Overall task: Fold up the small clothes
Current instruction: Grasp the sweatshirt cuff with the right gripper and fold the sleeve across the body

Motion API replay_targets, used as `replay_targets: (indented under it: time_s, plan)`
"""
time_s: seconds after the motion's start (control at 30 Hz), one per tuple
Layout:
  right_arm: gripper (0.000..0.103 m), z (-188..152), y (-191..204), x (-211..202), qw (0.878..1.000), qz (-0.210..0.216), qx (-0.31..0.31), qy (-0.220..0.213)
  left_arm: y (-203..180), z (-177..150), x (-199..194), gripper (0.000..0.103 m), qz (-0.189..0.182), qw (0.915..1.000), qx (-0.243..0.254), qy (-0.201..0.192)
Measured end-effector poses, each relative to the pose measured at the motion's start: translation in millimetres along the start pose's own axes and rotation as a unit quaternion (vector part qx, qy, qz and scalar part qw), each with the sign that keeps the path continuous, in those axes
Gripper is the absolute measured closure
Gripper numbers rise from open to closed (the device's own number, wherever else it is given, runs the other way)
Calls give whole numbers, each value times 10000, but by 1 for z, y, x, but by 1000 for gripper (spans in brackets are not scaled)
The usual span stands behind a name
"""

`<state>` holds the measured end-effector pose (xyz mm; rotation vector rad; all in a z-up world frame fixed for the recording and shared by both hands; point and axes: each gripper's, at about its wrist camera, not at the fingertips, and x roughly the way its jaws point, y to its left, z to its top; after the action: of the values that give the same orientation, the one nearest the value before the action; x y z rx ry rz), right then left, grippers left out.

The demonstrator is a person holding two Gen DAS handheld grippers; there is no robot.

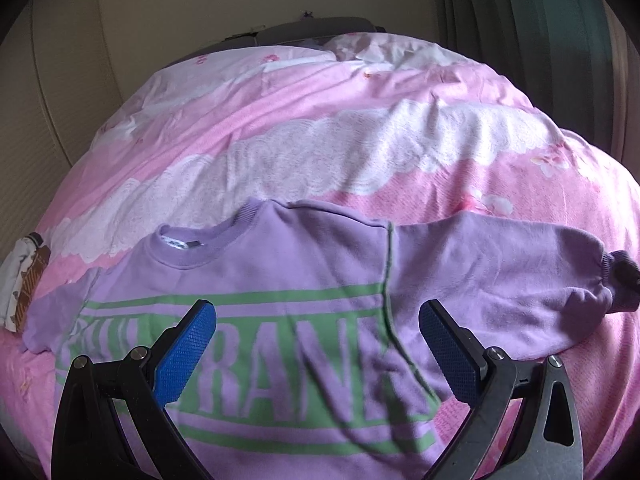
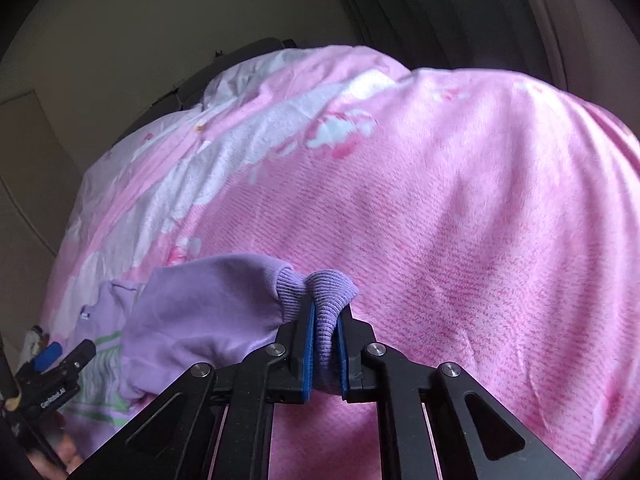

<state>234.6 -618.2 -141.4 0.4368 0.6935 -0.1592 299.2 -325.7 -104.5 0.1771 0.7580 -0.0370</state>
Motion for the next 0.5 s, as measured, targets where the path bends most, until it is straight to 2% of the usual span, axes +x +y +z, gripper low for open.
replay_targets:
  time_s: [0.13,0.27,0.5]
  plan:
    - [93,9,38,-21,9992,-247,-244,-187,27,0,-12,0,57,9999,-114,-34]
    - [93,17,86,-36,9979,-315,-460,-338,67,-1,-26,0,163,9995,-269,-92]
    - [93,7,205,-37,9946,-157,-994,-262,167,-8,-43,0,530,9963,-663,-139]
